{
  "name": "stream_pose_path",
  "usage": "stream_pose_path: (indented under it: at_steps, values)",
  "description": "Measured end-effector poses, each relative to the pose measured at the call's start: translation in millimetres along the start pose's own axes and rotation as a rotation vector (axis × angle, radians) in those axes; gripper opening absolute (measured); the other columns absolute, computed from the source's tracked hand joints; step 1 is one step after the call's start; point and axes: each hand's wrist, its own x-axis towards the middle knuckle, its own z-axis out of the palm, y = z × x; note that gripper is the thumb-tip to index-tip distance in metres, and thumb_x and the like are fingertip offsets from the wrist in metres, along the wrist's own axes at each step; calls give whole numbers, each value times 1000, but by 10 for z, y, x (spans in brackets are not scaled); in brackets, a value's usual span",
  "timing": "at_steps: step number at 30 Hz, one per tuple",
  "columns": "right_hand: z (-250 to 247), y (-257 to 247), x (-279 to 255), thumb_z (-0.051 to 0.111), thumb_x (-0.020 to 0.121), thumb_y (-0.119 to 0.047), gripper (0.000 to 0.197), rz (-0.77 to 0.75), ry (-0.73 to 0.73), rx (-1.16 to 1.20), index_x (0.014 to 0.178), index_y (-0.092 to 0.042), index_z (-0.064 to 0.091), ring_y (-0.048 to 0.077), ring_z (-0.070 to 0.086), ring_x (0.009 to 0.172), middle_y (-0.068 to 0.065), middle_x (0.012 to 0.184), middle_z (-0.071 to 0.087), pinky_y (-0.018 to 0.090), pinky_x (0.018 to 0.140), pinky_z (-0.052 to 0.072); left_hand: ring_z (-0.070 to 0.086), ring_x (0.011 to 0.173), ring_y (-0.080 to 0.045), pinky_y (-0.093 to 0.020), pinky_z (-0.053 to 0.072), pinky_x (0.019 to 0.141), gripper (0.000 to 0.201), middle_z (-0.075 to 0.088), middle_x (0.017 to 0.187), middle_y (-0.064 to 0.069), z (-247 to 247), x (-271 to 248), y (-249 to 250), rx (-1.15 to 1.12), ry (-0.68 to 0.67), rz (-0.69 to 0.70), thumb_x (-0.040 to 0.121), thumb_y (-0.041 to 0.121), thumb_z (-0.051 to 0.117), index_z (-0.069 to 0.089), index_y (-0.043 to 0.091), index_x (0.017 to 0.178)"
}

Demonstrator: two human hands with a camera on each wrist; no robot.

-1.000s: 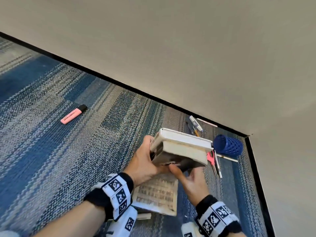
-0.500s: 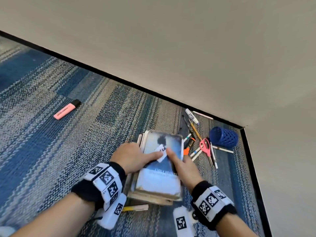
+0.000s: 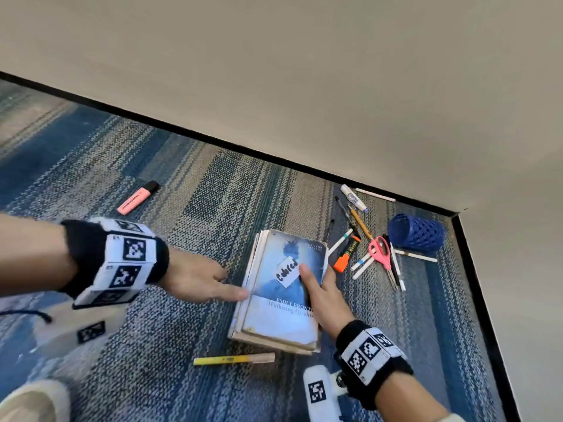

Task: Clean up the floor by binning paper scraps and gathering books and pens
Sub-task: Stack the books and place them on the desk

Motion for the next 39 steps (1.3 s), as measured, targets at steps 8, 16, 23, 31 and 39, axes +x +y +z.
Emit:
stream_pose_path:
  at_steps: [8, 16, 23, 31, 39]
  values:
    - [-49, 100, 141, 75, 63, -67, 100, 134, -105, 322, 144, -27, 32, 19, 56, 121, -6, 137, 54, 44, 110, 39, 54, 78, -14, -34, 46, 76, 75, 61, 90, 0, -350, -580, -49, 50, 89, -181, 79, 82, 33, 58, 13, 94]
    - [-39, 28, -4, 65, 83, -53, 57, 281, -270, 659, 124, -14, 64, 35, 60, 117, 17, 125, 64, 50, 110, 37, 56, 122, -23, -28, 36, 104, 111, 55, 137, -4, 570, 598, 104, -891, 295, -218, 59, 93, 52, 52, 11, 134]
    - [90, -170, -62, 51, 92, -43, 46, 348, -258, 942, 121, -11, 67, 40, 61, 113, 22, 122, 64, 49, 97, 49, 71, 100, -22, -37, 50, 99, 85, 75, 104, -6, 719, 1019, 134, -1449, 297, -68, 53, 71, 81, 72, 8, 111]
    - [11, -142, -59, 49, 93, -38, 45, 373, -257, 1079, 121, -6, 66, 35, 63, 108, 22, 124, 63, 46, 100, 46, 68, 103, -32, -45, 51, 96, 96, 69, 114, -16, 662, 1192, 174, -1552, 235, -164, 43, 64, 90, 68, 3, 113]
    - [-63, -8, -56, 55, 85, -33, 38, 370, -220, 1133, 100, -3, 74, 35, 70, 77, 23, 101, 71, 42, 71, 58, 64, 108, -28, -47, 50, 97, 117, 65, 118, -11, 393, 938, 437, -1357, 228, -126, 35, 68, 89, 43, 7, 125]
